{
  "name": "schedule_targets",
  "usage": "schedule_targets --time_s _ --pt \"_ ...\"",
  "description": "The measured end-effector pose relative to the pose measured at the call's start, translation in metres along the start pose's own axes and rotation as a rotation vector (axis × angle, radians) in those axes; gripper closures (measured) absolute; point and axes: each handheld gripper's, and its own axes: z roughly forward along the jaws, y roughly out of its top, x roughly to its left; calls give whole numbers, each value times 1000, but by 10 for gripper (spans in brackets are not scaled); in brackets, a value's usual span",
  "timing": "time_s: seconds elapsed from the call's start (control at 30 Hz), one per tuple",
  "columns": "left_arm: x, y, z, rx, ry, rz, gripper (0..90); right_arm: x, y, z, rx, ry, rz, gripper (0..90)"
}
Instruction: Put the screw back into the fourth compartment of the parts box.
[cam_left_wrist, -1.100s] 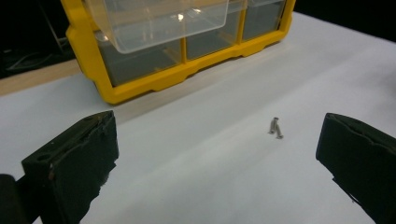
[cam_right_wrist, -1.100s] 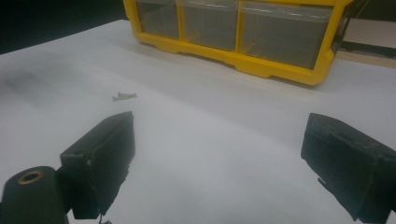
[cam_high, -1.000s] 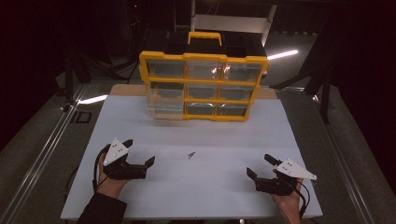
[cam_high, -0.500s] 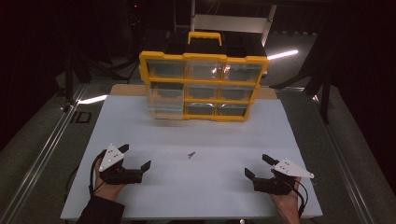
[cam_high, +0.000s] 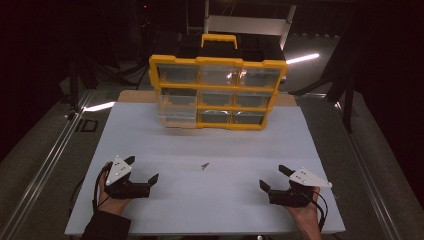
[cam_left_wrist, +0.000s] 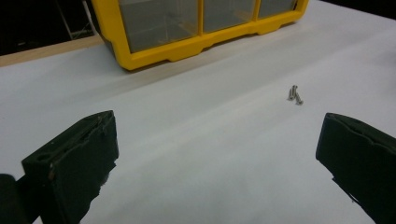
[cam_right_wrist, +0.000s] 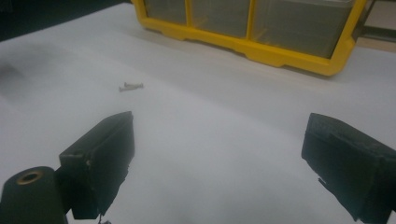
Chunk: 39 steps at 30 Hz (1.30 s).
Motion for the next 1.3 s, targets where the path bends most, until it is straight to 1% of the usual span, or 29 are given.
schedule_targets --time_s 0.17,0.2,0.23,0.27,0.3,0.33,0.37,0.4,0.43,0.47,0.5,0.53,0.57,0.6,0.63,0.67,0.7,0.73,0.77,0.8,0.83,0.93,0.97,1.0,1.1,1.13,1.23,1.27,1.3 --pt "-1 0 0 3 -2 5 0 -1 9 4 26 8 1 96" --pt "-1 0 0 8 -4 2 0 -2 16 6 46 20 -5 97" --pt "-1 0 0 8 -4 2 0 -2 16 6 46 20 -5 97" --pt "-1 0 1 16 -6 1 0 -2 25 8 66 34 -24 97" --pt "-1 0 1 16 -6 1 0 -2 25 8 66 34 -24 97" --pt "-1 0 2 29 -6 6 0 -1 36 9 81 54 -49 97" --pt "-1 0 2 29 -6 6 0 -1 36 9 81 54 -49 97" --pt "-2 0 3 36 -6 9 0 0 47 11 95 80 -75 98" --pt "-2 0 3 36 -6 9 0 0 47 11 95 80 -75 98" --pt "-2 0 3 38 -7 11 0 1 57 15 117 121 -82 97" --pt "-2 0 3 38 -7 11 0 1 57 15 117 121 -82 97" --pt "-2 0 4 41 -10 13 0 2 65 20 136 150 -92 97" --pt "-2 0 4 41 -10 13 0 2 65 20 136 150 -92 97" --pt "-2 0 5 41 -11 14 0 4 72 27 167 175 -115 97" --pt "-2 0 5 41 -11 14 0 4 72 27 167 175 -115 97" --pt "-2 -1 6 48 -9 16 0 7 79 33 192 187 -143 97" --pt "-2 -1 6 48 -9 16 0 7 79 33 192 187 -143 97" --pt "-2 -1 8 56 -7 16 0 11 87 39 212 208 -171 98" --pt "-2 -1 8 56 -7 16 0 11 87 39 212 208 -171 98" --pt "-2 -1 9 57 -9 18 0 16 95 45 232 222 -202 100" --pt "-2 -1 9 57 -9 18 0 16 95 45 232 222 -202 100" --pt "-3 0 9 55 -11 22 0 25 109 55 270 250 -264 125" --pt "-3 0 9 55 -11 22 0 25 109 55 270 250 -264 125" --pt "-3 0 9 56 -12 24 0 29 116 62 285 258 -290 124" --pt "-3 0 10 60 -9 30 0 33 122 70 299 253 -311 123" --pt "-3 0 10 59 -10 30 0 36 127 79 315 255 -329 124" --pt "-3 0 10 58 -10 30 0 37 129 87 331 253 -341 124" --pt "-3 0 10 57 -10 31 0 38 132 97 352 245 -354 124" --pt "-3 0 10 57 -10 31 0 38 132 97 352 245 -354 124"
